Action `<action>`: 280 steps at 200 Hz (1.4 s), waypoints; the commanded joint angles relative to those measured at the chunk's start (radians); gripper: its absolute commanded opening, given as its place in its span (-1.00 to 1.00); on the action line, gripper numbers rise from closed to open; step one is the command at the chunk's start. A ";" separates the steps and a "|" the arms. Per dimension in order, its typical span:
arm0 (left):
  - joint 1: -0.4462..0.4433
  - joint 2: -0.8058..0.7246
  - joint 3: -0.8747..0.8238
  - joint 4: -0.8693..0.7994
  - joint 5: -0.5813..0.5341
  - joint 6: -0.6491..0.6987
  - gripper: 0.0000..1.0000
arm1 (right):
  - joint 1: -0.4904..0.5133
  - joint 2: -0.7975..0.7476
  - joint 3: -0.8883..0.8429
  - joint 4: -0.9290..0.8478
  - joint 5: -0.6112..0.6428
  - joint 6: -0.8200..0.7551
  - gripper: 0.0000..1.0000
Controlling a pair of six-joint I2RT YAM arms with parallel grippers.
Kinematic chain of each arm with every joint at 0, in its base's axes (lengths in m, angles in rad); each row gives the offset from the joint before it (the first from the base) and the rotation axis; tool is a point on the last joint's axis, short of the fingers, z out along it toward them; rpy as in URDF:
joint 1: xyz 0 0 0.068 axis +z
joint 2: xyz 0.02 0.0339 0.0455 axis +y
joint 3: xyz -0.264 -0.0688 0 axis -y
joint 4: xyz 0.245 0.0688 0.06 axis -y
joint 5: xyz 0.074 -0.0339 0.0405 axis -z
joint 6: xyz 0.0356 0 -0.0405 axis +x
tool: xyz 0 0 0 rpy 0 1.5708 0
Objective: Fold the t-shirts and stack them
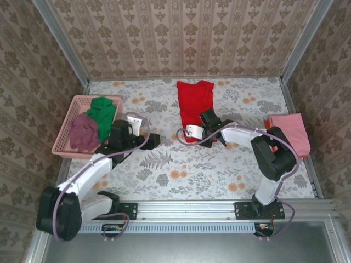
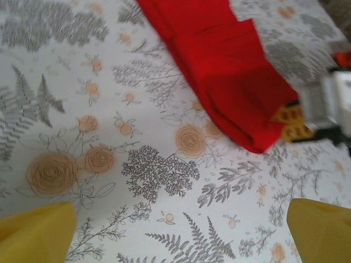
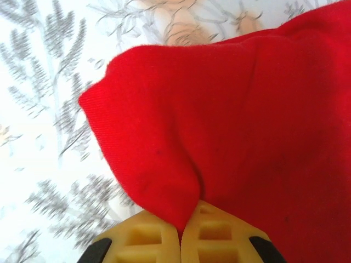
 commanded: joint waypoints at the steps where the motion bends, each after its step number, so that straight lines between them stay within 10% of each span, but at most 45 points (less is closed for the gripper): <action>1: -0.037 0.080 0.090 0.008 -0.112 -0.224 1.00 | 0.016 -0.084 -0.060 -0.034 -0.030 0.056 -1.00; 91: -0.138 0.497 0.294 0.183 -0.128 -0.480 0.86 | 0.120 -0.328 -0.200 -0.158 -0.033 0.179 -1.00; 244: -0.215 0.907 0.526 0.230 0.034 -0.594 -0.36 | 0.254 -0.659 -0.190 -0.444 0.003 0.238 -1.00; 280: -0.217 0.928 0.518 0.225 0.031 -0.594 -0.95 | 0.248 -0.633 -0.138 -0.437 0.069 0.151 -1.00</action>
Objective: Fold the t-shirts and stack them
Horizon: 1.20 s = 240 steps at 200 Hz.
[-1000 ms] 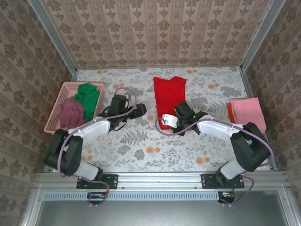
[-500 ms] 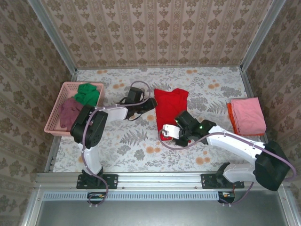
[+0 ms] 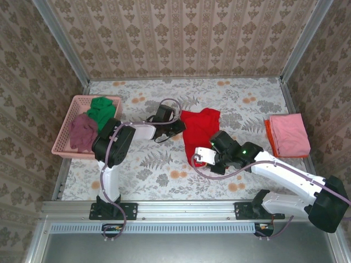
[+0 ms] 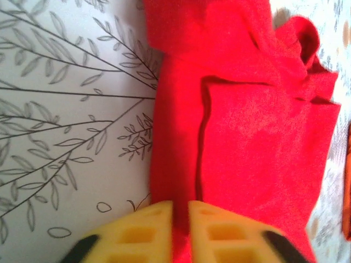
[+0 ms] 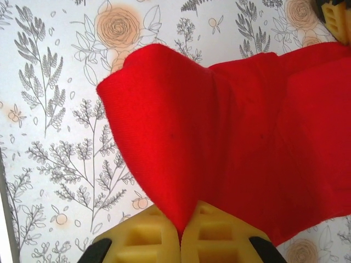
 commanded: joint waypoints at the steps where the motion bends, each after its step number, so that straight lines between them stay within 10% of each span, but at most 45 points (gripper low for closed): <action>1: -0.005 0.027 -0.011 -0.006 0.013 0.000 -0.97 | -0.005 0.009 0.076 -0.023 0.063 -0.075 -1.00; 240: 0.069 0.098 -0.098 0.003 0.084 0.002 -1.00 | -0.363 0.920 0.960 -0.098 -0.049 -0.449 -1.00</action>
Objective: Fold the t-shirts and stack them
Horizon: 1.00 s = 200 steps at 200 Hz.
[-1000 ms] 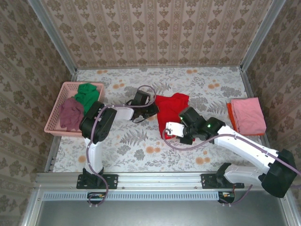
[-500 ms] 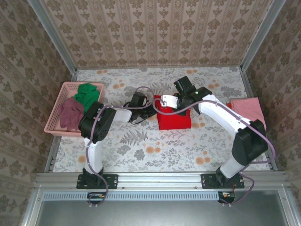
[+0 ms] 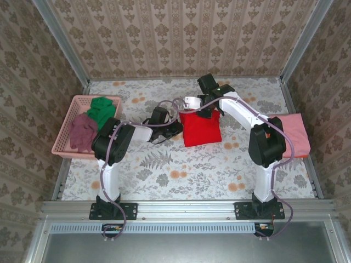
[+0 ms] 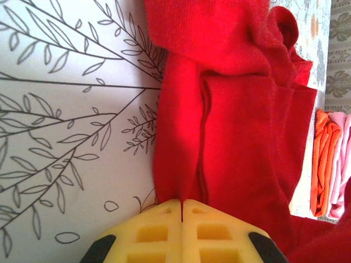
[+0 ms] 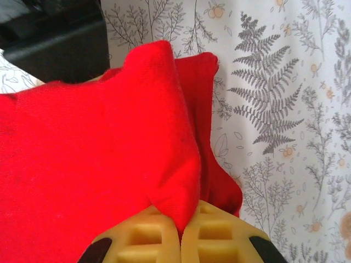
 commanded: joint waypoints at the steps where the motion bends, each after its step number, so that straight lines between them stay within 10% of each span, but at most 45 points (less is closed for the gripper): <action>1: 0.016 0.075 -0.022 -0.156 -0.059 0.012 -1.00 | -0.010 0.050 0.043 -0.013 -0.026 -0.025 -1.00; 88: 0.013 0.062 -0.021 -0.162 -0.063 0.004 -1.00 | -0.032 0.175 0.049 0.183 -0.007 0.024 -0.89; 138: 0.013 0.016 -0.037 -0.184 -0.085 0.008 -1.00 | -0.036 0.102 -0.037 0.424 0.112 0.214 0.63; 200: 0.006 -0.165 -0.085 -0.220 -0.185 0.027 -0.43 | -0.064 -0.169 -0.339 0.546 0.256 0.812 1.00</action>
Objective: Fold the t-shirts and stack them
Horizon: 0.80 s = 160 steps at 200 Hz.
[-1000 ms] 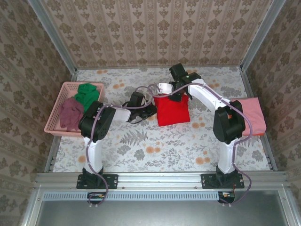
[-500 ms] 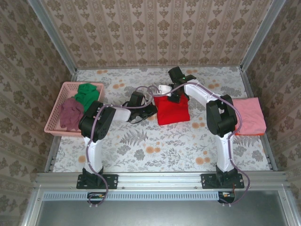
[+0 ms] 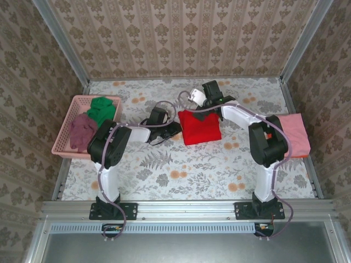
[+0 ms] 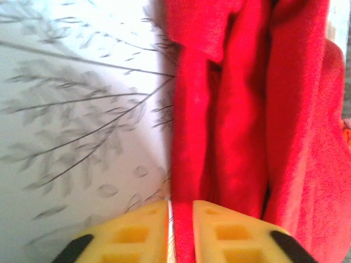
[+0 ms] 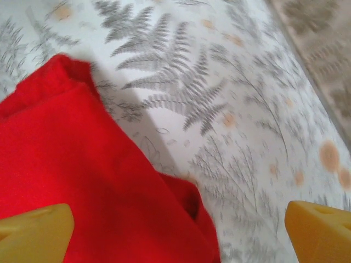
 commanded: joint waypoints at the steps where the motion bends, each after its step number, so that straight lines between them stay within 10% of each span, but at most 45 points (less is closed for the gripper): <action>1: 0.005 -0.084 -0.039 -0.145 -0.114 0.024 -0.42 | -0.028 -0.120 -0.066 0.035 0.089 0.373 1.00; 80: -0.091 -0.131 0.100 -0.297 -0.233 0.097 0.91 | -0.221 -0.220 -0.378 0.048 -0.370 0.957 0.96; 160: -0.136 0.080 0.277 -0.377 -0.231 0.155 0.43 | -0.223 -0.069 -0.378 0.082 -0.508 0.965 0.68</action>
